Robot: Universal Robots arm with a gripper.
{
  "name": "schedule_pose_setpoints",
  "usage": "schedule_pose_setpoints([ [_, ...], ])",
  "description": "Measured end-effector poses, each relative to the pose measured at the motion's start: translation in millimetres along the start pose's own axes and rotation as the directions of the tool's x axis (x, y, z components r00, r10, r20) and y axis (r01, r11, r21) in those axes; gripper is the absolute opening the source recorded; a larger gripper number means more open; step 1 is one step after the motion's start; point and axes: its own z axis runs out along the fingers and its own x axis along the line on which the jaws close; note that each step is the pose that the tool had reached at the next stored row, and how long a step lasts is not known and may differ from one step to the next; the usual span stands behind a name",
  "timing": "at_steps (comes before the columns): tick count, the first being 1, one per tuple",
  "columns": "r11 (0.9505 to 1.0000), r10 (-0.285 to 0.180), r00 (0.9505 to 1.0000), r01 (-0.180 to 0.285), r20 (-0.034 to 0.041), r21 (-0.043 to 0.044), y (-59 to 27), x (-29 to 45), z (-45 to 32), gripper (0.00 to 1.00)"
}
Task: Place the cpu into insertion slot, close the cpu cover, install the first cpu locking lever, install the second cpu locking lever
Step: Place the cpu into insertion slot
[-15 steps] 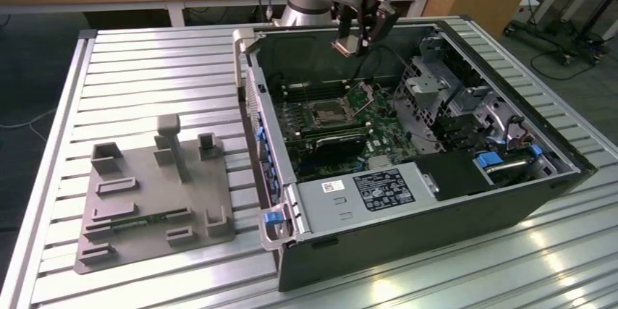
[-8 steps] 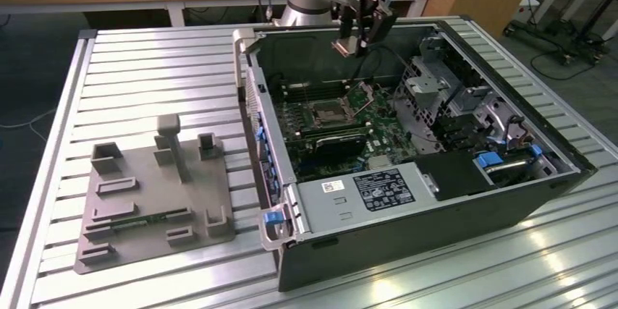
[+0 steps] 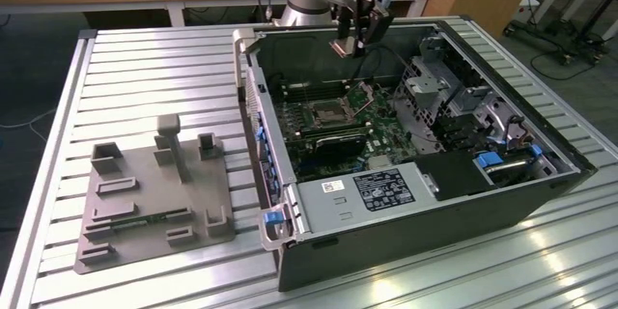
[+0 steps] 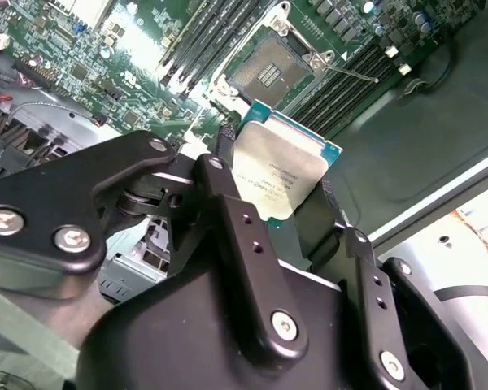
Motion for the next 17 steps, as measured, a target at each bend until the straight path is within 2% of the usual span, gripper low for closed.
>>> schedule_pose_setpoints([
  [3,0.9999,0.013,0.9999,-0.013,0.0010,-0.0004,-0.1,0.0,0.4,0.54],
  [5,0.9993,0.037,0.9993,-0.037,0.0029,-0.0010,-0.2,0.0,0.8,0.54],
  [12,0.9923,0.124,0.9922,-0.124,0.0107,-0.0031,-0.5,0.0,2.3,0.54],
  [17,0.9912,0.132,0.9912,-0.132,0.0116,-0.0033,-0.6,0.0,2.7,0.54],
])
